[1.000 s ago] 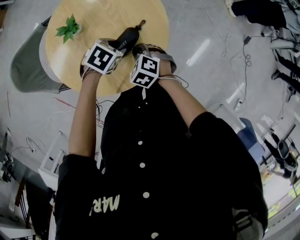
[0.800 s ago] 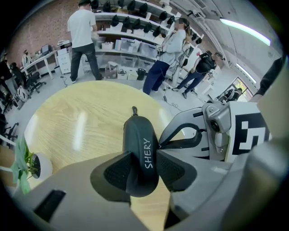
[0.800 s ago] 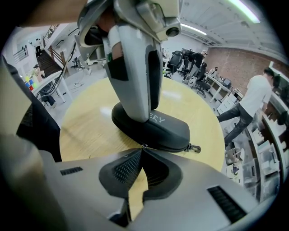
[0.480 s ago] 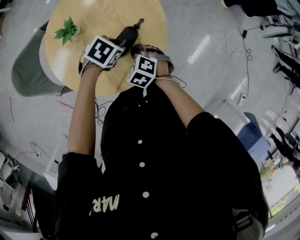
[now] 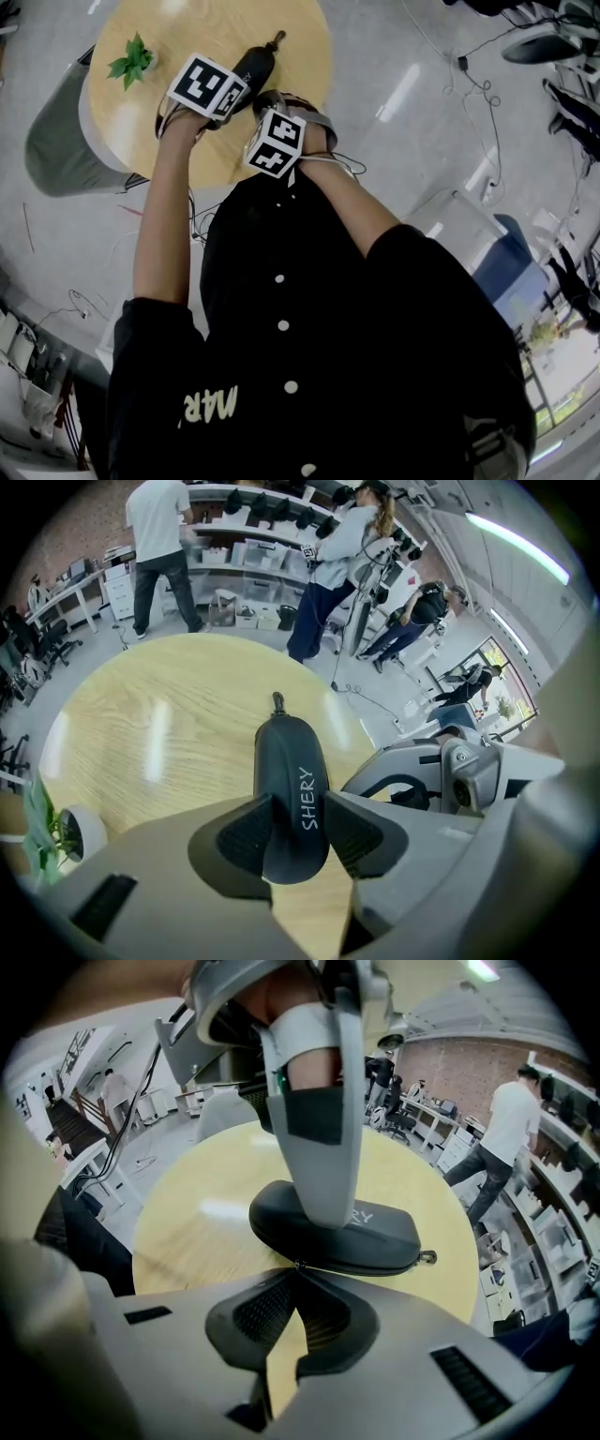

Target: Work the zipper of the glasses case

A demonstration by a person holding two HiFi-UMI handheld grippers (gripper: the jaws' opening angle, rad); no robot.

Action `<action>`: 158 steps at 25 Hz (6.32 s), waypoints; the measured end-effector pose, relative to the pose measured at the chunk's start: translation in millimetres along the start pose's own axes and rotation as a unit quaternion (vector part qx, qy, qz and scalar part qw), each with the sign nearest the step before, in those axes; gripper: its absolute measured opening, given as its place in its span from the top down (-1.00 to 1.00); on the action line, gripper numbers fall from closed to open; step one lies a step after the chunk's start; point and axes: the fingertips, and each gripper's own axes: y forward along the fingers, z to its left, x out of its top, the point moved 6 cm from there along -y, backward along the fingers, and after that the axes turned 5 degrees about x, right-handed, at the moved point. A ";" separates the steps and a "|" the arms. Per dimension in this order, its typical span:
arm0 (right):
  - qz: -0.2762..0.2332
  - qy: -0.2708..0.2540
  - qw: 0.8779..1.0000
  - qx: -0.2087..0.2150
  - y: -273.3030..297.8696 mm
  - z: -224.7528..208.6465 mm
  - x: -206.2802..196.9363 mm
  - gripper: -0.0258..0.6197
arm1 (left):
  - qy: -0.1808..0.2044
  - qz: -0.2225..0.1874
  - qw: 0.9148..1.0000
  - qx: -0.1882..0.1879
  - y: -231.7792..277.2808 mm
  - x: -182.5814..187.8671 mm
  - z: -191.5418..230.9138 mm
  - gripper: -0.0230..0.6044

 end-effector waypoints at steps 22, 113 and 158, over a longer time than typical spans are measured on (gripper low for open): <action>-0.025 0.163 0.986 -0.011 0.3 27.4 9.4 0.90 | -0.008 0.015 1.000 -0.020 -3.8 3.3 -1.9 0.41; -0.255 0.636 0.726 0.065 46.1 46.5 53.8 0.88 | 0.011 0.022 0.999 -0.039 -0.3 3.3 3.6 0.42; -0.194 0.504 0.807 0.237 -0.1 45.4 19.2 0.52 | -0.002 -0.203 0.978 0.052 -61.9 9.6 -8.0 0.89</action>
